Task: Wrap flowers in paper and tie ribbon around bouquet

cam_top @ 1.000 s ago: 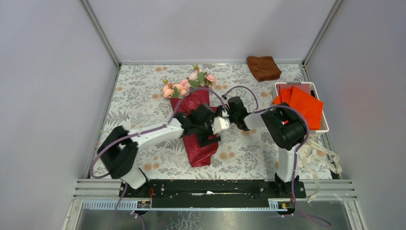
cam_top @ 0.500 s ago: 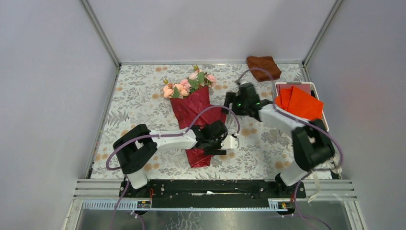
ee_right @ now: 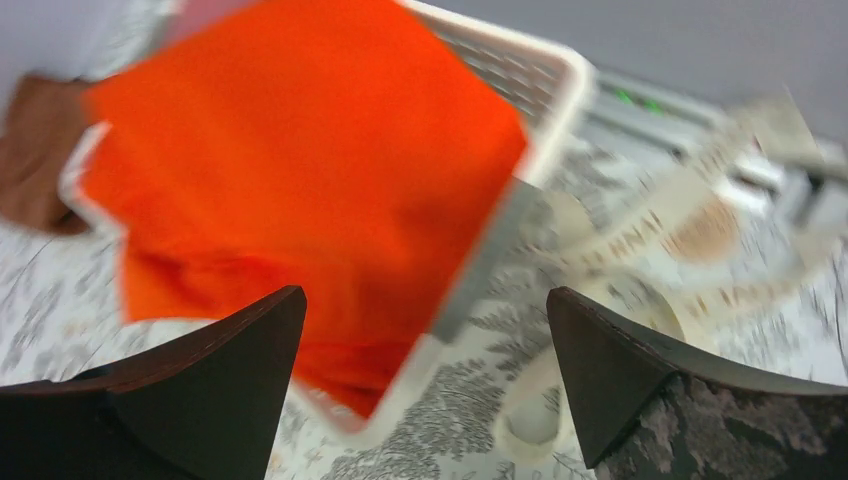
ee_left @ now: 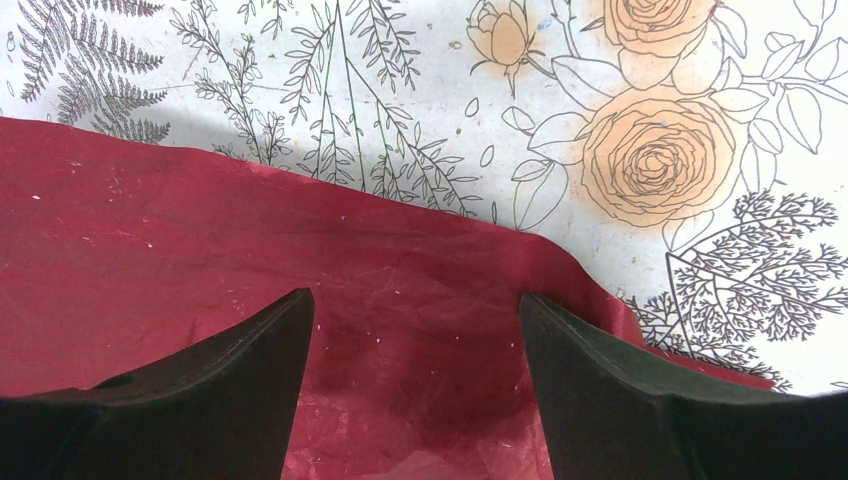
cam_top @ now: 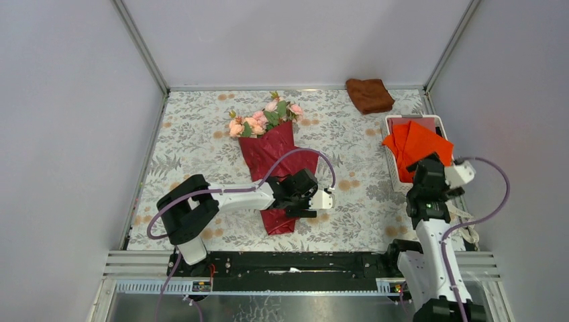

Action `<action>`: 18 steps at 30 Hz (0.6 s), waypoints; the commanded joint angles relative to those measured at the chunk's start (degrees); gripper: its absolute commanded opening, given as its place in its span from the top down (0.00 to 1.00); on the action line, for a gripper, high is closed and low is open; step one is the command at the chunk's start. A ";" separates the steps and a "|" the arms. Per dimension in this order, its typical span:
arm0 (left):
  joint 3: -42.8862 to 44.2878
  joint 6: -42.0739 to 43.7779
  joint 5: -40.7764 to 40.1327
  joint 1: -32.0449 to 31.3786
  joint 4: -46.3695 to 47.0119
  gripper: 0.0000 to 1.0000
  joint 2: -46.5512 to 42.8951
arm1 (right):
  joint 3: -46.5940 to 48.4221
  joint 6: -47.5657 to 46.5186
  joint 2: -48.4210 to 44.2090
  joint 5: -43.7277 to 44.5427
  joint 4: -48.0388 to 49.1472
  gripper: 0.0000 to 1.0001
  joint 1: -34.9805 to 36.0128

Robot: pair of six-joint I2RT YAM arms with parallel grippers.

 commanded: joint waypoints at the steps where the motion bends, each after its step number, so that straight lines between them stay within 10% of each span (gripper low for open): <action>1: -4.22 0.31 0.66 -0.32 -4.77 0.16 5.32 | -5.92 19.26 -3.06 6.92 -6.29 0.02 -7.52; 9: -4.51 0.20 0.83 -0.34 -4.94 0.16 5.07 | -2.60 44.32 4.55 11.83 -25.01 0.19 -10.28; 18: -4.59 0.41 0.83 -0.32 -5.56 0.16 5.46 | -4.10 48.89 8.09 5.03 -23.12 0.15 -12.80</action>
